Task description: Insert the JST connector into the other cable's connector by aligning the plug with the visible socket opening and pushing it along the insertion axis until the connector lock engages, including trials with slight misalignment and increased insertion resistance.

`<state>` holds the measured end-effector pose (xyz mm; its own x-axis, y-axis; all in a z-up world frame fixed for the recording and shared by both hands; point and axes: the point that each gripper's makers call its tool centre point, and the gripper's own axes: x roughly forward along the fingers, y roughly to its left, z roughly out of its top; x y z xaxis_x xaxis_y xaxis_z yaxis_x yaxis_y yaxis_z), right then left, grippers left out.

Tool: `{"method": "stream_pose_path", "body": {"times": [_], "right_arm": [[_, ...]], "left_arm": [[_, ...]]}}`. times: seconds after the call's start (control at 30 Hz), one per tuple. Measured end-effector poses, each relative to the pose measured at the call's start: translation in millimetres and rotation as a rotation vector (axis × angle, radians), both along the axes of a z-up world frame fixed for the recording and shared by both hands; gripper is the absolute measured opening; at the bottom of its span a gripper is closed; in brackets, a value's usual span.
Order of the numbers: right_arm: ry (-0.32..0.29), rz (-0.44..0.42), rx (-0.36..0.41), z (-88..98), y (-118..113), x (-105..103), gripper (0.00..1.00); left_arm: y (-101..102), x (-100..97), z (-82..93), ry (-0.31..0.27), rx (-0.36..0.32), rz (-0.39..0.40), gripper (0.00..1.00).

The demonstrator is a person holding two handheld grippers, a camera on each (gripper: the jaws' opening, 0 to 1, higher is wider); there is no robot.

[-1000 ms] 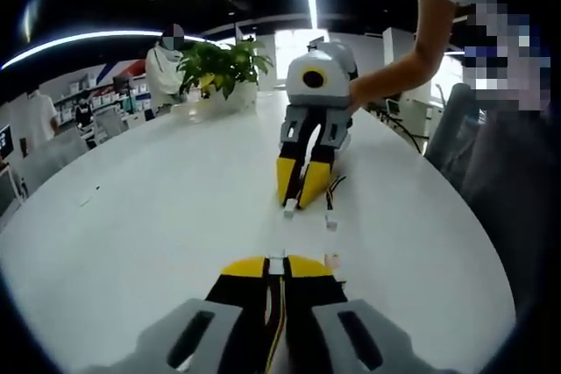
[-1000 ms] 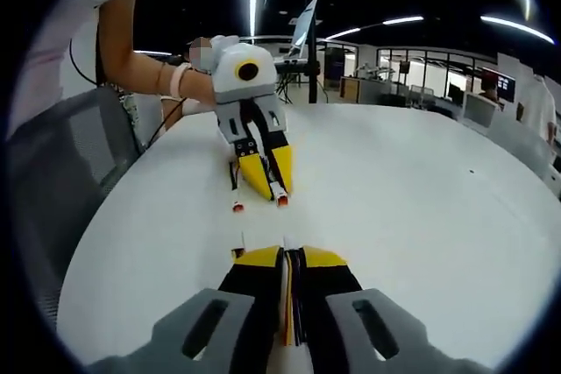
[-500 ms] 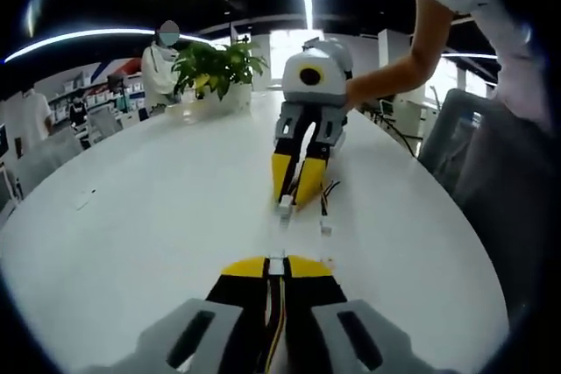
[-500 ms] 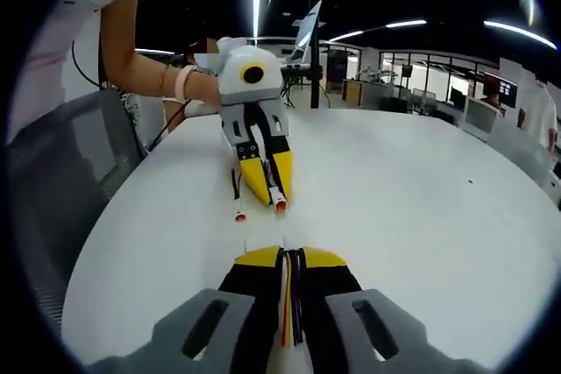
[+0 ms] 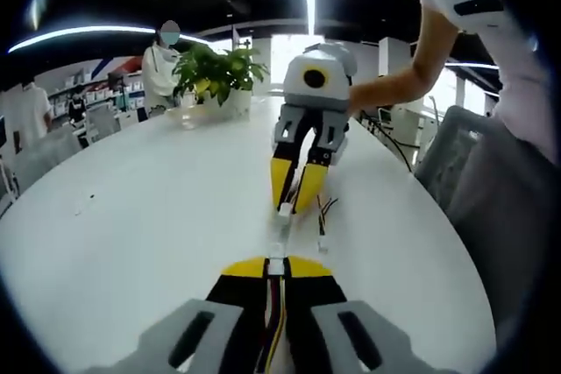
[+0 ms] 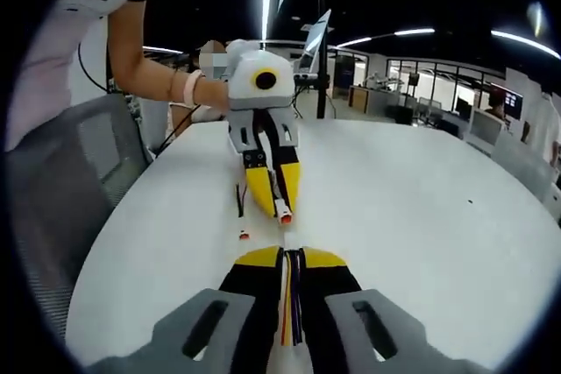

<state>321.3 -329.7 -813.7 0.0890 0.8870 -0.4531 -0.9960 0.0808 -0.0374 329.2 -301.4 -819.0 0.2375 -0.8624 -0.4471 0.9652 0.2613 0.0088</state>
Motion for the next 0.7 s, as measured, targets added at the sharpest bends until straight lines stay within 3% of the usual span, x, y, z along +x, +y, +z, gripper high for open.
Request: {"method": "stream_pose_path", "body": {"times": [0.7], "right_arm": [[-0.023,0.062,0.000,3.8,12.9,4.5,0.04]], "left_arm": [[-7.1,-2.6,8.7,0.019,-0.004,-0.004,0.00]]}}
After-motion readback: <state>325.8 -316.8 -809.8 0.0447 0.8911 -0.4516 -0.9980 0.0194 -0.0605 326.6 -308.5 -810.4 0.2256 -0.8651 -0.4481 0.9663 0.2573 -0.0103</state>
